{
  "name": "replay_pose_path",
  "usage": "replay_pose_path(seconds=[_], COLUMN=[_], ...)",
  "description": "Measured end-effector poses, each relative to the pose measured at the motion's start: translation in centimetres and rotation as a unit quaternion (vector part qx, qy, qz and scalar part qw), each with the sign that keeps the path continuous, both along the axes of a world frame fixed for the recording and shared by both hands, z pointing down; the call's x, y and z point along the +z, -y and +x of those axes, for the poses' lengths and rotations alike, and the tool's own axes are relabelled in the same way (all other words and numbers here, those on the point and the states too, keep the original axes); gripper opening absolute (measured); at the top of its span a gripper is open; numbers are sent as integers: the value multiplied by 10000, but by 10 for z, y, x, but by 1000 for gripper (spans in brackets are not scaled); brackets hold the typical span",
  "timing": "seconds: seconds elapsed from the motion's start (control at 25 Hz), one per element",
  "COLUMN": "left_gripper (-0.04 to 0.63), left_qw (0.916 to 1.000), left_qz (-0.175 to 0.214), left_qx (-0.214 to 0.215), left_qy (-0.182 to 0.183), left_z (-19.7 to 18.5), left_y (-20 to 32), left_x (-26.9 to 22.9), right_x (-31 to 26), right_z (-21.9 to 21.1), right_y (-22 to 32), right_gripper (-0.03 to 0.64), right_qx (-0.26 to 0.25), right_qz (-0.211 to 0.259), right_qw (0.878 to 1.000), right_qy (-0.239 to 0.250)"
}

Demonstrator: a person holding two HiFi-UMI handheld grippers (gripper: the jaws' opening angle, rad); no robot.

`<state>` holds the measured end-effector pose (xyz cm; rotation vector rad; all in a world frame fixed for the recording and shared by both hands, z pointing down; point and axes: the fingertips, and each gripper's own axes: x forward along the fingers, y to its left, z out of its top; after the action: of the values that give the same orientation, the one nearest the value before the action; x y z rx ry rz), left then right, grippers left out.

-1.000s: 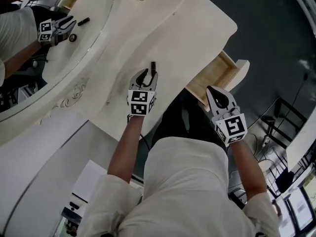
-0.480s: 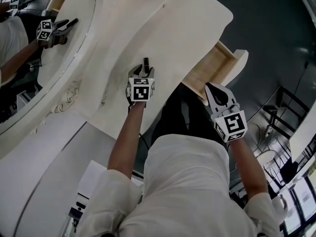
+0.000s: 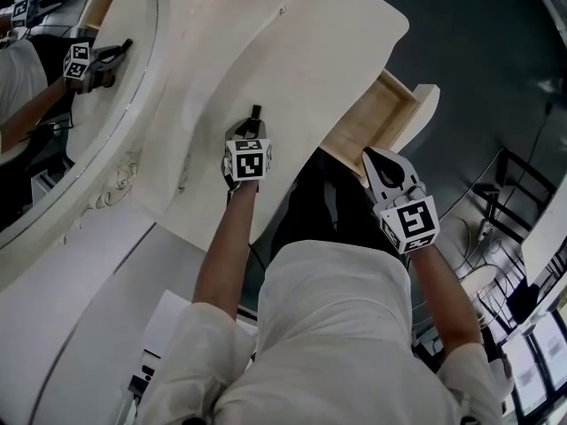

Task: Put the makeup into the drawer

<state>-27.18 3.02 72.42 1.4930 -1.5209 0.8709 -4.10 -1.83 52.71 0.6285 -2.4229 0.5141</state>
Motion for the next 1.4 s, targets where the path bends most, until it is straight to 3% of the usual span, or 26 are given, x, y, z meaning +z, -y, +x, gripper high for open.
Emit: replay_pose_path(seconds=[0.44, 0.68, 1.12, 1.4], left_gripper=[103, 103, 103, 103], left_qw=[9999, 9997, 9944, 9834], left_qz=[-14, 46, 131, 147], left_qx=[54, 224, 1048, 1795], left_qy=[113, 91, -56, -222], left_z=[-1, 17, 107, 184], left_y=[2, 12, 43, 58], left_x=[-12, -27, -38, -32], right_x=[-4, -6, -5, -1], right_z=[16, 29, 77, 112], right_y=[6, 12, 17, 19], right_gripper=[24, 25, 25, 24], right_qx=[-17, 42, 350, 661], right_qz=[73, 72, 31, -38], right_qw=[10000, 10000, 9994, 9978], right_qy=[9, 52, 6, -31])
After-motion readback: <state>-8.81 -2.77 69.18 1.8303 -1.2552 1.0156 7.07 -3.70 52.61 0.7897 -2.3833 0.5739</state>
